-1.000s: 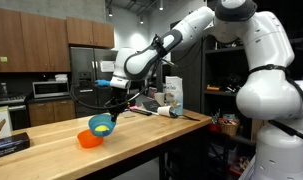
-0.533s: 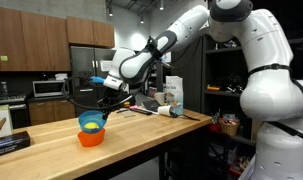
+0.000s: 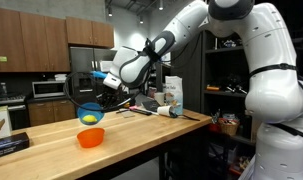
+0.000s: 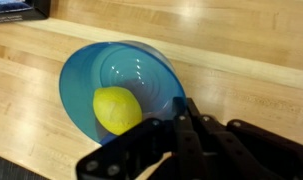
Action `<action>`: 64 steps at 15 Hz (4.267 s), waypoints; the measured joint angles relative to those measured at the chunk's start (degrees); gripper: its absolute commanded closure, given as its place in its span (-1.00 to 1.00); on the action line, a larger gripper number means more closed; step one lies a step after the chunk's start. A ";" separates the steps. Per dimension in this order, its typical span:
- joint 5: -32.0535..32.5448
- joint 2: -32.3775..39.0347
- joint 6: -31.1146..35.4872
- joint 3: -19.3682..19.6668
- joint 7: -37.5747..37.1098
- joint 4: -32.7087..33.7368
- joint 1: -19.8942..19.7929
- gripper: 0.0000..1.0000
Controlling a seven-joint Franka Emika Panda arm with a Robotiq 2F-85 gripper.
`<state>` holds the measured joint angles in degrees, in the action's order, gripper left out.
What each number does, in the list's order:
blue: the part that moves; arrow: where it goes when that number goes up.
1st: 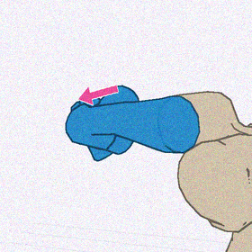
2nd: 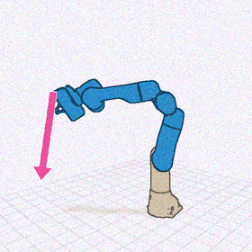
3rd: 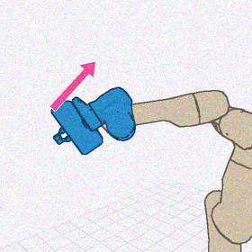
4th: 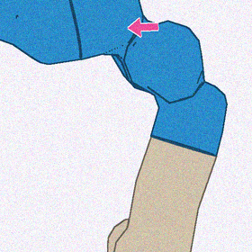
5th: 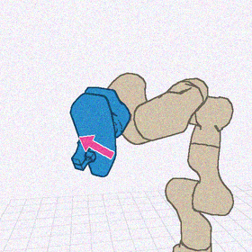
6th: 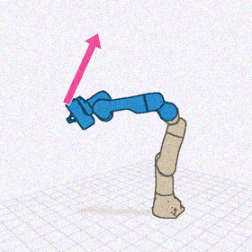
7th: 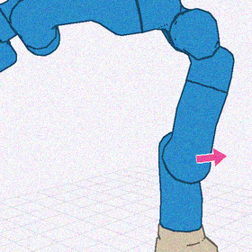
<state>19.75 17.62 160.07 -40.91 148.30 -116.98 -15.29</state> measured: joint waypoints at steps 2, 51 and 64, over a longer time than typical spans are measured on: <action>0.06 -1.24 2.16 5.51 0.66 -0.90 4.56 0.98; 118.89 -7.93 -19.38 26.50 -94.38 -8.42 33.51 0.98; 101.56 -7.89 -18.81 29.62 -76.64 -7.76 29.48 0.98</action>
<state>121.31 9.73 141.27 -11.29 71.66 -124.74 14.18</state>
